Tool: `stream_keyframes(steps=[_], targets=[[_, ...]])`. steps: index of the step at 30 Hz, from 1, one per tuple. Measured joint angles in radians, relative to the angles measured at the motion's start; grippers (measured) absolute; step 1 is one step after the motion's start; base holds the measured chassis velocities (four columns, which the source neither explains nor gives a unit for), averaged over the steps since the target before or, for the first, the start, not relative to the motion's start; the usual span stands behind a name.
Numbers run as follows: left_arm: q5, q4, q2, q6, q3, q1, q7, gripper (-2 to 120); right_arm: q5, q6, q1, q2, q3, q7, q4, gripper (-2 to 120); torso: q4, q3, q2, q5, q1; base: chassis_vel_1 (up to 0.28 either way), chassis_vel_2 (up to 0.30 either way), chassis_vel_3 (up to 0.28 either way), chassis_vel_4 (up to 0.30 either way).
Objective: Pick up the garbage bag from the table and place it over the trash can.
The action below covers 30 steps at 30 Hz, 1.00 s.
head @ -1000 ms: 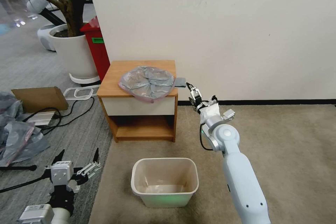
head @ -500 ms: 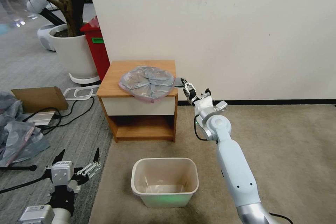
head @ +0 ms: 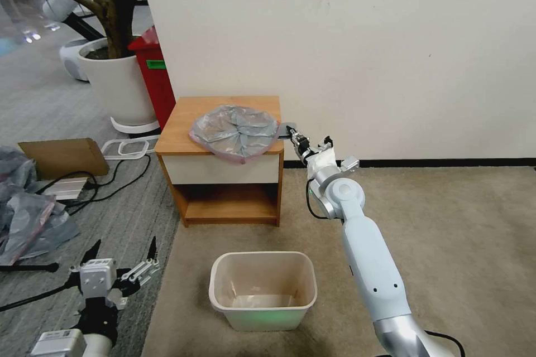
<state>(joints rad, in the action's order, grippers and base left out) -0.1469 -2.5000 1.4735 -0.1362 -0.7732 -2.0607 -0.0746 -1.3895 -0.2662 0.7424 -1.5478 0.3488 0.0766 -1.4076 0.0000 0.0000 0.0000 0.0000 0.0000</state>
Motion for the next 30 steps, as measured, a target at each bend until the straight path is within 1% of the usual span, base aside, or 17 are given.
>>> stream_keyframes(steps=[2, 5, 7, 9, 10, 13, 14, 16, 17, 20, 21, 22, 24, 25, 27, 28, 30], targets=[[0.000, 0.000, -0.002, 0.000, -0.001, 0.001, 0.001, 100, 0.001, 0.001, 0.011, 0.000, 0.003, 0.001, -0.018, 0, 0.0001, 0.000, 0.000, 0.0001, 0.000, 0.000, 0.000, 0.000, 0.000], [-0.001, 0.000, -0.004, 0.000, -0.002, 0.001, 0.001, 100, -0.002, 0.000, 0.035, 0.008, 0.001, 0.014, -0.055, 0, 0.0000, 0.000, 0.000, 0.0000, 0.000, 0.000, 0.000, 0.000, 0.000], [-0.002, 0.000, -0.006, -0.001, -0.003, 0.002, 0.002, 100, -0.016, -0.001, 0.078, 0.019, -0.006, 0.048, -0.128, 0, 0.0000, 0.000, 0.000, 0.0000, 0.000, 0.000, 0.000, 0.000, 0.000], [-0.002, 0.000, -0.007, -0.002, -0.003, 0.002, 0.002, 100, -0.031, -0.003, 0.137, 0.031, -0.017, 0.086, -0.232, 0, 0.0000, 0.000, 0.000, 0.0001, 0.000, 0.000, 0.000, 0.000, 0.000], [-0.002, 0.000, -0.007, -0.002, -0.003, 0.002, 0.002, 100, -0.031, -0.003, 0.137, 0.031, -0.017, 0.086, -0.232, 0, 0.0000, 0.000, 0.000, 0.0001, 0.000, 0.000, 0.000, 0.000, 0.000], [0.011, 0.000, -0.005, -0.003, 0.004, 0.000, 0.021, 100, -0.060, -0.002, 0.226, 0.055, -0.023, 0.146, -0.377, 0, -0.0001, 0.000, 0.000, 0.0000, 0.000, 0.000, 0.000, 0.000, 0.000], [0.011, 0.000, -0.005, -0.003, 0.004, 0.000, 0.021, 100, -0.060, -0.002, 0.226, 0.055, -0.023, 0.146, -0.377, 0, -0.0001, 0.000, 0.000, 0.0000, 0.000, 0.000, 0.000, 0.000, 0.000], [0.013, 0.000, -0.006, -0.004, 0.005, -0.001, 0.024, 100, -0.118, -0.003, 0.299, 0.080, -0.023, 0.194, -0.478, 0, -0.0001, 0.000, 0.000, 0.0001, 0.000, 0.000, 0.000, 0.000, 0.000], [0.013, 0.000, -0.006, -0.004, 0.005, -0.001, 0.024, 100, -0.118, -0.003, 0.299, 0.080, -0.023, 0.194, -0.478, 0, -0.0001, 0.000, 0.000, 0.0001, 0.000, 0.000, 0.000, 0.000, 0.000], [0.011, 0.000, -0.017, -0.004, 0.003, -0.003, 0.025, 100, -0.156, -0.005, 0.421, 0.126, -0.050, 0.240, -0.623, 0, 0.0000, 0.000, 0.000, 0.0001, 0.000, 0.000, 0.000, 0.000, 0.000], [0.011, 0.000, -0.017, -0.004, 0.003, -0.003, 0.025, 100, -0.156, -0.005, 0.421, 0.126, -0.050, 0.240, -0.623, 0, 0.0000, 0.000, 0.000, 0.0001, 0.000, 0.000, 0.000, 0.000, 0.000], [0.011, 0.000, -0.018, -0.004, 0.002, -0.004, 0.025, 100, -0.153, -0.007, 0.466, 0.140, -0.062, 0.244, -0.668, 0, 0.0000, 0.000, 0.000, 0.0001, 0.000, 0.000, 0.000, 0.000, 0.000], [0.010, 0.000, -0.019, -0.004, 0.002, -0.004, 0.025, 100, -0.105, -0.012, 0.562, 0.161, -0.090, 0.242, -0.741, 0, 0.0001, 0.000, 0.000, 0.0000, 0.000, 0.000, 0.000, 0.000, 0.000], [0.010, 0.000, -0.019, -0.004, 0.002, -0.004, 0.025, 100, -0.105, -0.012, 0.562, 0.161, -0.090, 0.242, -0.741, 0, 0.0001, 0.000, 0.000, 0.0000, 0.000, 0.000, 0.000, 0.000, 0.000], [0.010, 0.000, -0.027, -0.005, 0.006, -0.001, 0.026, 100, -0.003, -0.012, 0.669, 0.173, -0.128, 0.211, -0.779, 0, -0.0002, 0.000, 0.000, 0.0000, 0.000, 0.000, 0.000, 0.000, 0.000], [0.010, 0.000, -0.027, -0.005, 0.006, -0.001, 0.026, 100, -0.003, -0.012, 0.669, 0.173, -0.128, 0.211, -0.779, 0, -0.0002, 0.000, 0.000, 0.0000, 0.000, 0.000, 0.000, 0.000, 0.000], [0.009, 0.000, -0.030, -0.007, 0.007, 0.003, 0.026, 100, 0.085, -0.011, 0.768, 0.174, -0.159, 0.183, -0.793, 0, 0.0000, 0.000, 0.000, 0.0000, 0.000, 0.000, 0.000, 0.000, 0.000]])
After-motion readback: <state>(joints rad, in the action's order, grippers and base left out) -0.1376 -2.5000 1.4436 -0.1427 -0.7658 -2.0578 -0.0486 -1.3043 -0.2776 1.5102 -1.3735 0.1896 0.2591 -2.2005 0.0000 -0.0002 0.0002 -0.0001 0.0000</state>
